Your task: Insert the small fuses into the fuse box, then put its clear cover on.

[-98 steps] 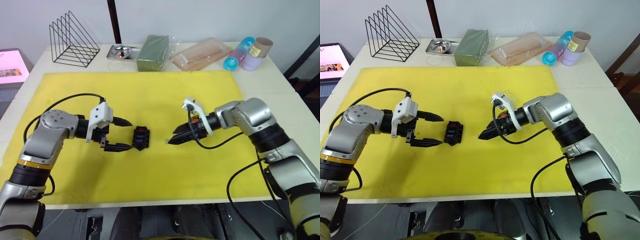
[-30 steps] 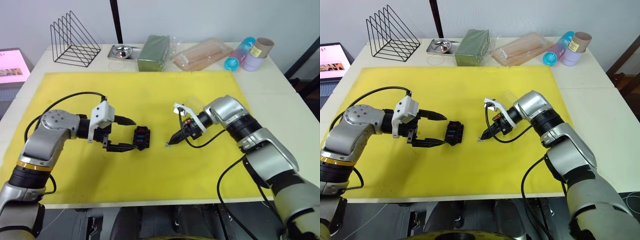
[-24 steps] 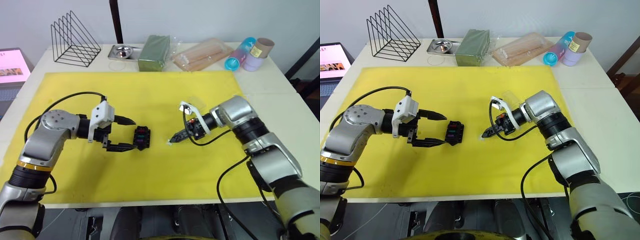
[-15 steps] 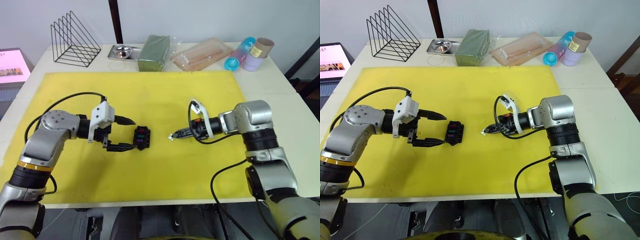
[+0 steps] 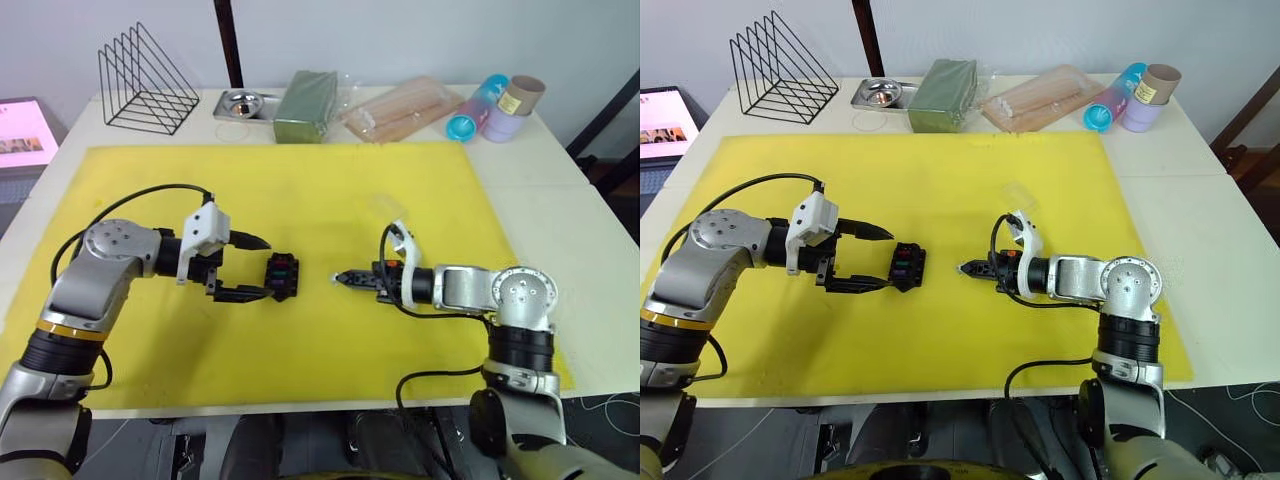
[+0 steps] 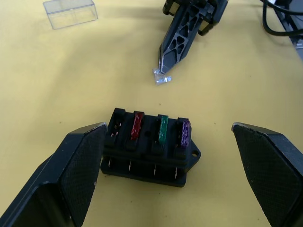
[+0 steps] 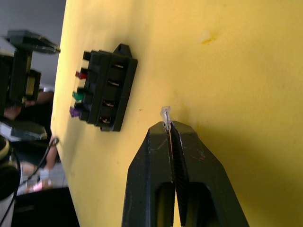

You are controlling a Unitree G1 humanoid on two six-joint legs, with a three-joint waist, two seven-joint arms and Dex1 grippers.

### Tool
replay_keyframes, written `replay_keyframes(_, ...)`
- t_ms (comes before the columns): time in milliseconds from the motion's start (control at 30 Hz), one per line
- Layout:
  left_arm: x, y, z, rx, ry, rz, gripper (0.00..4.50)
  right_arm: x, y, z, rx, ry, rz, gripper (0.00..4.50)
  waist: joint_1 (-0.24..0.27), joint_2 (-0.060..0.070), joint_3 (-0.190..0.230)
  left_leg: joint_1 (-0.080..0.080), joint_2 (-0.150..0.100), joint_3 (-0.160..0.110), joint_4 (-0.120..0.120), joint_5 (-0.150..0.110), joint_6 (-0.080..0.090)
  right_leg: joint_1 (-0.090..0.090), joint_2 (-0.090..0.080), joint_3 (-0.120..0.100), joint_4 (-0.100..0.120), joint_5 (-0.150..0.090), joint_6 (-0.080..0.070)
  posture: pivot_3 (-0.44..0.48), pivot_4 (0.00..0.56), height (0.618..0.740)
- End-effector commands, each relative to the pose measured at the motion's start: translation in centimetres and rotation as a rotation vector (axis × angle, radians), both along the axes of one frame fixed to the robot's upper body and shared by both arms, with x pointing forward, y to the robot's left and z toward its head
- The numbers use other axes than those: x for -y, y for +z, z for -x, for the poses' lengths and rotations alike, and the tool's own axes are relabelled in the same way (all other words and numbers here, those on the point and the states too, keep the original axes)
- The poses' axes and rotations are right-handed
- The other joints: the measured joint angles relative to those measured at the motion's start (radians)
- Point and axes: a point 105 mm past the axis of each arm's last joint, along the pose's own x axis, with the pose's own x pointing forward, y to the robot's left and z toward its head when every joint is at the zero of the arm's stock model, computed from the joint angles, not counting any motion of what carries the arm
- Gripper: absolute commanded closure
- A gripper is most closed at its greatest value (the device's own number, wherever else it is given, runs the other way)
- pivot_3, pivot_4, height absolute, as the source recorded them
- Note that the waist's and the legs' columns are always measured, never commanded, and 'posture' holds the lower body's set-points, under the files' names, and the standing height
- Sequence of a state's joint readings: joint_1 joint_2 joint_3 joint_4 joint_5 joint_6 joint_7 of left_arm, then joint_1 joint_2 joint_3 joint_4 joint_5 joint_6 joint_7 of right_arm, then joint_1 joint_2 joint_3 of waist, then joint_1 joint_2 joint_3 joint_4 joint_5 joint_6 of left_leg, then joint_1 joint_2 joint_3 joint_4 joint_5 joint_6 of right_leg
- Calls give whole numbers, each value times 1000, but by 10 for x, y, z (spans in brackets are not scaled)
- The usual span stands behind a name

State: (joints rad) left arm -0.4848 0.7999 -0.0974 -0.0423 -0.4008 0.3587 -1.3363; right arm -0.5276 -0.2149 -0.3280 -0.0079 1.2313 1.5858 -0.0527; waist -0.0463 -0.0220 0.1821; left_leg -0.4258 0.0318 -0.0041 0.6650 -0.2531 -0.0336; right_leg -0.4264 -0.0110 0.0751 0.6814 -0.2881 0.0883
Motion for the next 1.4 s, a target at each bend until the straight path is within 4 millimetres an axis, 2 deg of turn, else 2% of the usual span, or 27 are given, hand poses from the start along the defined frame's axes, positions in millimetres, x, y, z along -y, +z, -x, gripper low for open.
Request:
replay_keyframes(33,2,9,0,46,-13,-1,0,-7,-6,12,-47,6,-12,4461,0,0,0,0,0,0,0,0,0,0,0,0,0,0,0,0,150,740)
replay_keyframes(333,2,9,0,46,-7,3,0,-10,-12,36,-160,-88,-3,4461,0,0,0,0,0,0,-1,0,0,0,0,0,-1,0,0,0,150,740)
replay_keyframes(933,3,7,0,46,-10,5,0,-3,-7,26,-141,-144,45,4461,1,0,0,0,1,0,-1,0,0,0,0,1,-1,0,0,0,150,740)
replay_keyframes(1033,3,7,0,45,-10,4,0,2,-4,23,-123,-133,57,3846,2,0,0,0,1,0,-1,0,0,0,0,1,-1,0,0,0,150,740)
replay_keyframes(1300,3,7,-1,45,-11,1,0,15,18,15,-36,-54,73,1130,5,0,0,0,1,0,0,0,0,1,-1,2,-1,0,0,0,150,740)
replay_keyframes(1400,2,7,-2,47,-11,-1,0,22,27,16,-5,3,103,1130,5,0,0,0,0,1,0,0,0,1,-1,2,-1,0,0,0,150,740)
